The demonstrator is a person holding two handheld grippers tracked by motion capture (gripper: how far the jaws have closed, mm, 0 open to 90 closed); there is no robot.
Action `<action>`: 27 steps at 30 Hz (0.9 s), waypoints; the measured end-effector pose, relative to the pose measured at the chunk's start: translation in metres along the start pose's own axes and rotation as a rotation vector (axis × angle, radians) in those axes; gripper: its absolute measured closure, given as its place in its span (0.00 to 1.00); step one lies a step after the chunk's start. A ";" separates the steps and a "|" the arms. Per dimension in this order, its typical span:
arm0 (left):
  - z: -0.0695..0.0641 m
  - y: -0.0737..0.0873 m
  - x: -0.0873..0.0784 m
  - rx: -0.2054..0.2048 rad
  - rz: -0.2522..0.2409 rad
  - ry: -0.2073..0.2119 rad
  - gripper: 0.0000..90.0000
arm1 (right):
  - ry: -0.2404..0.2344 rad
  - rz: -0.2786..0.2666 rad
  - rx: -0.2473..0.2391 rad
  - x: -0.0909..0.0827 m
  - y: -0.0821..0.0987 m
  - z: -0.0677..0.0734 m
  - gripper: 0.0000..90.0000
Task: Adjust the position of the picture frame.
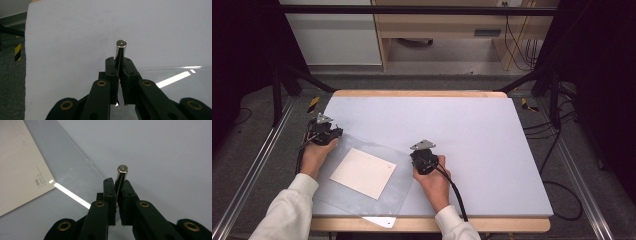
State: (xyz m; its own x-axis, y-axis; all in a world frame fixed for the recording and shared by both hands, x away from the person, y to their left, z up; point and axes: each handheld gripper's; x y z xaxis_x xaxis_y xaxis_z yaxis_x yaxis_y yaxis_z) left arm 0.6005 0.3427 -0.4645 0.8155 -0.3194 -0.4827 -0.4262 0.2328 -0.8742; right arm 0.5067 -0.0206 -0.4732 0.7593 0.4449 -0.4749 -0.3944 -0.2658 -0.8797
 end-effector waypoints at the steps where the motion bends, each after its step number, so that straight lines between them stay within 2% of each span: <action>1: 0.001 -0.001 0.000 -0.014 0.001 0.006 0.94 | -0.001 0.000 0.006 0.000 0.000 0.000 0.95; 5: 0.000 -0.009 -0.003 0.005 0.024 0.000 0.94 | -0.024 0.026 0.013 0.001 -0.004 -0.003 0.95; 9: 0.001 -0.015 -0.007 0.014 0.039 0.015 0.94 | -0.051 0.045 0.013 -0.001 -0.011 -0.008 0.95; 13: 0.000 -0.020 -0.012 0.031 0.046 0.025 0.94 | -0.053 0.053 0.017 -0.002 -0.016 -0.011 0.94; 19: -0.006 -0.028 -0.021 0.037 0.033 0.048 0.94 | -0.052 0.064 0.016 -0.010 -0.027 -0.021 0.93; 27: -0.020 -0.048 -0.036 0.065 0.013 0.065 0.94 | -0.052 0.070 0.011 -0.024 -0.048 -0.041 0.93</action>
State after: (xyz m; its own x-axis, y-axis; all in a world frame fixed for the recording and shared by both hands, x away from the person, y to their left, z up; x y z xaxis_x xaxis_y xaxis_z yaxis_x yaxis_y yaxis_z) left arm 0.5836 0.3247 -0.4061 0.7821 -0.3743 -0.4982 -0.4083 0.2961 -0.8635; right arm 0.5289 -0.0536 -0.4186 0.7019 0.4697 -0.5354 -0.4514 -0.2880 -0.8445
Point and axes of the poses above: each handheld gripper's, and its own axes: x roughly forward along the jaws, y roughly out of its underside, z roughly to its left, and after that the axes turned 12 degrees about -z, right-handed
